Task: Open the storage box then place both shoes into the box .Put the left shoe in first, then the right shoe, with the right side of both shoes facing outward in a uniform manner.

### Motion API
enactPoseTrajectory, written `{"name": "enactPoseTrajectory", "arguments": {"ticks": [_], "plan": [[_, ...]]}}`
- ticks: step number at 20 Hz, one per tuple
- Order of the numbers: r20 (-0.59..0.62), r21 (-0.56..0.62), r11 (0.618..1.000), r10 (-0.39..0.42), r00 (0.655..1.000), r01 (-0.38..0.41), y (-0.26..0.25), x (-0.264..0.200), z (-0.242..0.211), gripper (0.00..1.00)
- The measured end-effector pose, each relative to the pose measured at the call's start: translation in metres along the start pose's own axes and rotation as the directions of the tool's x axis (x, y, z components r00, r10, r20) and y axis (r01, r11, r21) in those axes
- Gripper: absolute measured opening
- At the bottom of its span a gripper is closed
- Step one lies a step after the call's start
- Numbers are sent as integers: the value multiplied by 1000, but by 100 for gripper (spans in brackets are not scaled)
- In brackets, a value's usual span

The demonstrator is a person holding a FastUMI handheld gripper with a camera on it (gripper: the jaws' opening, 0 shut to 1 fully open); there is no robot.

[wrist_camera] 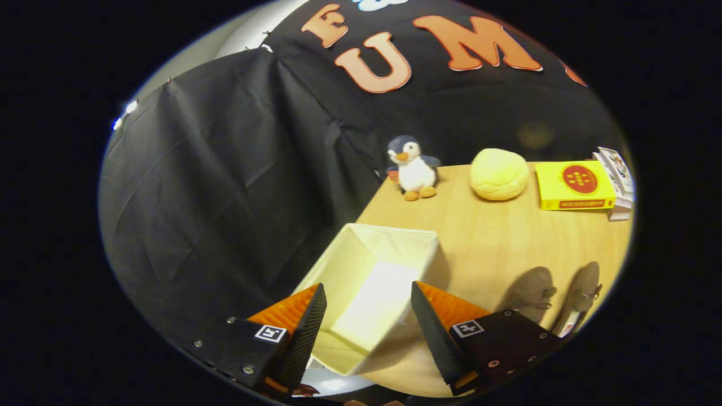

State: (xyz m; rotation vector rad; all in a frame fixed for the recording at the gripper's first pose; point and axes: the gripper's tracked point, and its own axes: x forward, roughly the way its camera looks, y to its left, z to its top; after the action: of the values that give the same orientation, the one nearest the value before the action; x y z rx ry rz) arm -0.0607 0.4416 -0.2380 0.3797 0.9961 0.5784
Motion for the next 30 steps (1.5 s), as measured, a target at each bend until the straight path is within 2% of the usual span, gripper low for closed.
{"name": "enactPoseTrajectory", "arguments": {"ticks": [3, 7, 11, 15, 21, 24, 28, 29, 30], "plan": [[-23, 1, 988, -153, 988, 153, -46, -13, -15, 91], [-36, -32, 959, -282, 959, 281, -96, -26, -35, 91], [-72, -21, 943, -334, 940, 333, -129, -29, -58, 90], [-114, -29, 924, -383, 917, 382, -160, -22, -82, 85], [-149, -21, 907, -419, 896, 421, -192, -4, -99, 70], [-158, -9, 881, -468, 869, 473, -210, 1, -98, 57], [-168, 66, 881, -453, 875, 469, -209, 15, -93, 40], [-173, 67, 872, -468, 867, 484, -213, 15, -93, 37], [-180, 68, 870, -471, 863, 489, -214, 16, -93, 30]]}}
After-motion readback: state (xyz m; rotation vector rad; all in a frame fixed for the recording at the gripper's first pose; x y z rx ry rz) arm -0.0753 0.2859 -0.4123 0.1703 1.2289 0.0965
